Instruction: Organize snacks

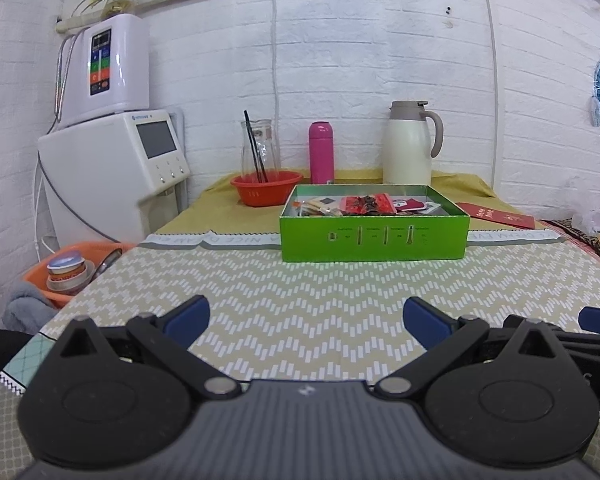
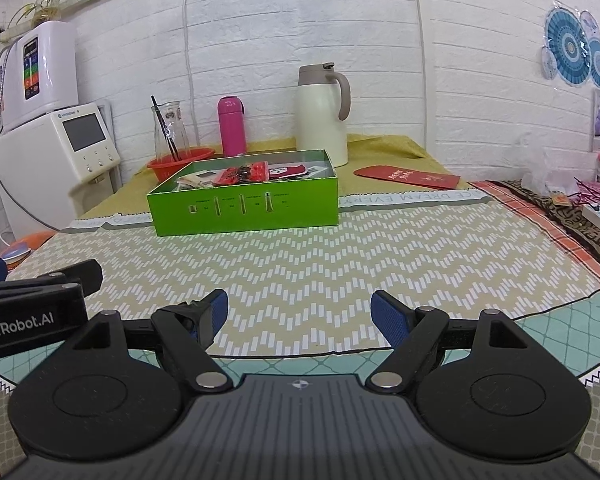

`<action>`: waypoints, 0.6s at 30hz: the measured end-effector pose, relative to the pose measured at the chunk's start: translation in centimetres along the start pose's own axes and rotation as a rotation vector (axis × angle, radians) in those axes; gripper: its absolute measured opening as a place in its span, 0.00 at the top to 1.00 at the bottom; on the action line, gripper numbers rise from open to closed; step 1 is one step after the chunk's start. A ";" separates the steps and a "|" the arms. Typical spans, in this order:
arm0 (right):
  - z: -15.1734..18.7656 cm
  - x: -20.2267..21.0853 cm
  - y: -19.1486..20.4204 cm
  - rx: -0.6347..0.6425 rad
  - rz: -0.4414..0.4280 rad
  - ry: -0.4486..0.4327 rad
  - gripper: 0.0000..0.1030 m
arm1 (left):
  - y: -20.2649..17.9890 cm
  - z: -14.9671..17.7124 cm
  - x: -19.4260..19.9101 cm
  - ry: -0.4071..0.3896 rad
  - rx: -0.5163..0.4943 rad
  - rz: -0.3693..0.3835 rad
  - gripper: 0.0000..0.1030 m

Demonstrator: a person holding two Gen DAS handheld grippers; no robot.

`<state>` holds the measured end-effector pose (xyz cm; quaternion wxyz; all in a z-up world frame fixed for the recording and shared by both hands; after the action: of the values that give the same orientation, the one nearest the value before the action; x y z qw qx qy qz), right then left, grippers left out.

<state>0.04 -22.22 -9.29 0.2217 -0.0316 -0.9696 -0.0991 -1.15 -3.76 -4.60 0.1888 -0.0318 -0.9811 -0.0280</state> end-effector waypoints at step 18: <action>0.0 0.5 -0.6 -0.037 0.009 -0.006 0.00 | 0.8 0.0 0.2 -0.009 0.064 -0.015 0.00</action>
<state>-0.43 -22.77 -9.19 0.2184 -0.0402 -0.9681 -0.1158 -1.23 -2.91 -4.49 0.1851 -0.0184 -0.9825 0.0023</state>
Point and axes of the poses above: each gripper's, at about its wrist camera, not at the fingertips, and x roughly against the way its jaws point, y to its left, z to its underside, the point moved 8 cm from there along -x, roughly the way its jaws point, and after that the axes turned 2 degrees about y, right-handed, at the moved point
